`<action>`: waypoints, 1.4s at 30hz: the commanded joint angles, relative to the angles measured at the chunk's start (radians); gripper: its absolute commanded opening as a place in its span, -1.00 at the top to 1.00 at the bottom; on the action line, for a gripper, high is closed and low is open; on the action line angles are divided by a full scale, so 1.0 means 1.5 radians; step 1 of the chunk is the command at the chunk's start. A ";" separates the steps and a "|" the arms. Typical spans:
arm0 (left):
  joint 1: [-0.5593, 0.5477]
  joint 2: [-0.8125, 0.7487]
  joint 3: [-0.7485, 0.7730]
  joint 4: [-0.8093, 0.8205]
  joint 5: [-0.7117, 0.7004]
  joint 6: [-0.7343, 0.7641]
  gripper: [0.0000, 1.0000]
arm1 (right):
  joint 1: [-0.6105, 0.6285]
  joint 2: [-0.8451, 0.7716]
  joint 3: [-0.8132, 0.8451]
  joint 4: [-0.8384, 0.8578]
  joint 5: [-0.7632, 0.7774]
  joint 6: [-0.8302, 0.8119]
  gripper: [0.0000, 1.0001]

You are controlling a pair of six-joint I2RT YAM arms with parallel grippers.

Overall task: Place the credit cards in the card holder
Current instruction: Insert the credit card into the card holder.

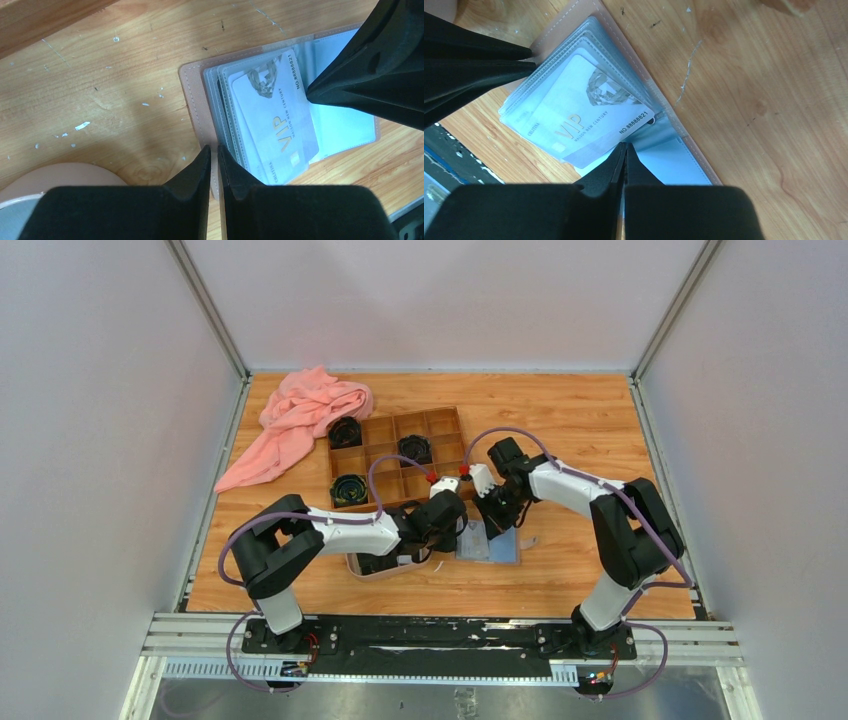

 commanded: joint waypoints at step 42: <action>-0.039 0.039 -0.031 0.004 0.030 -0.038 0.77 | -0.086 -0.035 -0.089 0.069 -0.055 0.151 0.99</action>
